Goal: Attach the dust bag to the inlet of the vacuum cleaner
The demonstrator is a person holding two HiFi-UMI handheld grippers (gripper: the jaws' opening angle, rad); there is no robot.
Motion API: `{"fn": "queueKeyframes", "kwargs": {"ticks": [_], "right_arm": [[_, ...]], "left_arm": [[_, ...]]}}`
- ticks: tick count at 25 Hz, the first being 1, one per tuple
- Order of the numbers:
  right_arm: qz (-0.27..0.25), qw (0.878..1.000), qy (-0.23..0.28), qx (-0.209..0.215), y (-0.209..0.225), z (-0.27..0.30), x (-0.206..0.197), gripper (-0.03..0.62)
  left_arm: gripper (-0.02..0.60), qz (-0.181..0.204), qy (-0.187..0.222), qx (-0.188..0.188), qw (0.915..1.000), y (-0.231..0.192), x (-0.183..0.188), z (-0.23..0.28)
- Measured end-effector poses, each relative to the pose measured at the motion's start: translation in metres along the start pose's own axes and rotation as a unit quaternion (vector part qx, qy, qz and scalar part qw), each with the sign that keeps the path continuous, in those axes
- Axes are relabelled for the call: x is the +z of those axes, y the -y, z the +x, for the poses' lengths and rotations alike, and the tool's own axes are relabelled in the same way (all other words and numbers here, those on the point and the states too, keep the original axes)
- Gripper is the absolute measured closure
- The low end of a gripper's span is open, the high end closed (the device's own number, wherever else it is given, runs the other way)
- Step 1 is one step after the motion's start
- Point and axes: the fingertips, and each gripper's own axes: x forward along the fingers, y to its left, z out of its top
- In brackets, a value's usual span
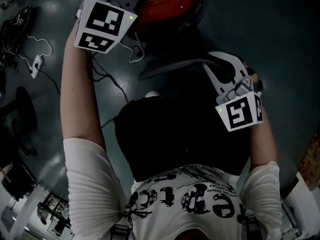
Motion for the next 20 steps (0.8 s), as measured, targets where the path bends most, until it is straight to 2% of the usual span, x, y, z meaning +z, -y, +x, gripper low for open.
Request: {"fn": "queueKeyframes", "kwargs": {"ticks": [3, 7, 10, 15, 20], "right_arm": [[0.003, 1.0, -0.005, 0.0, 0.001, 0.0, 0.002, 0.554], [-0.004, 1.0, -0.009, -0.004, 0.001, 0.003, 0.009, 0.548], [-0.006, 1.0, -0.012, -0.01, 0.003, 0.004, 0.01, 0.546], [0.035, 0.999, -0.017, -0.018, 0.01, 0.006, -0.002, 0.544], [0.061, 0.998, -0.011, -0.027, 0.01, 0.005, 0.008, 0.543]], "left_arm": [[0.425, 0.003, -0.001, -0.001, 1.0, 0.0, 0.001, -0.001], [0.426, 0.03, -0.013, 0.001, 0.9995, -0.001, 0.0, -0.001], [0.426, 0.028, -0.012, 0.002, 0.9995, -0.001, 0.0, -0.001], [0.426, 0.02, -0.008, 0.002, 0.9998, 0.0, -0.001, 0.001], [0.426, 0.02, -0.01, 0.002, 0.9997, -0.003, 0.002, -0.003]]}}
